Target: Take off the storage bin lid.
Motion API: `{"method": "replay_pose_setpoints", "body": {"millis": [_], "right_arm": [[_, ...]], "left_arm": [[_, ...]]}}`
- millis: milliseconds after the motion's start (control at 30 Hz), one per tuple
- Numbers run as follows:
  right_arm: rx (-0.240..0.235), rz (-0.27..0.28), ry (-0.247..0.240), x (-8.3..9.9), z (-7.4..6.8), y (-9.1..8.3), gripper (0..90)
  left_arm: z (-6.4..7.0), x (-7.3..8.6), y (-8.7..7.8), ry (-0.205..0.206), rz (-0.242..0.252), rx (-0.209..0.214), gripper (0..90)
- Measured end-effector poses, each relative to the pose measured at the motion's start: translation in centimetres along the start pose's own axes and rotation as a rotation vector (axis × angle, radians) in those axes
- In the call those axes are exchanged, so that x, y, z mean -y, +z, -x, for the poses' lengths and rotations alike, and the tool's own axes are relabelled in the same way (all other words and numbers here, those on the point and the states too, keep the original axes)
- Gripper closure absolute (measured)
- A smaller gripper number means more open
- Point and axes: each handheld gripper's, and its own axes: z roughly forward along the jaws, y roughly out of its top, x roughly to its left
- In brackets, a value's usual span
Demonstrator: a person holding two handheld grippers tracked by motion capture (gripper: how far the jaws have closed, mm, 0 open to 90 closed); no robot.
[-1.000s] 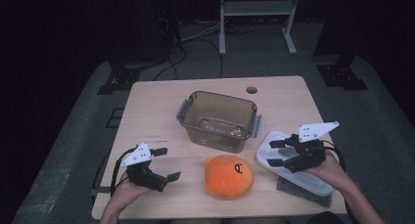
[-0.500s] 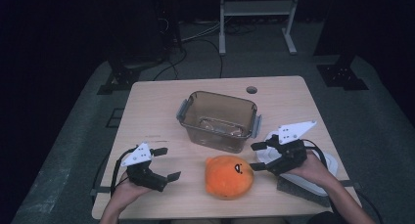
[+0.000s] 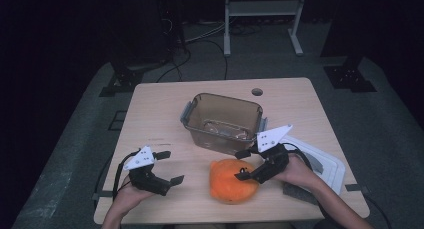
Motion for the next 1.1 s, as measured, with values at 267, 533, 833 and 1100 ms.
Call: {"method": "replay_pose_setpoints", "body": {"millis": [267, 533, 833, 1100], "right_arm": [[-0.017, -0.044, -0.014, -0.2, 0.2, 1.9, 34.6], [-0.007, -0.068, -0.010, 0.2, 0.8, 3.0, 43.0], [0.015, -0.090, 0.013, 1.3, 1.1, 3.8, 54.7], [0.027, -0.128, 0.004, 1.8, 0.7, 4.1, 60.3]], "left_arm": [[0.0, 0.0, 0.0, 0.000, 0.000, -0.001, 2.3], [0.0, 0.0, 0.0, 0.002, -0.001, 0.002, 2.3], [-0.1, 0.0, -0.1, 0.001, -0.001, -0.001, 2.3], [-0.1, 0.0, 0.0, 0.000, -0.003, 0.000, 2.3]]}}
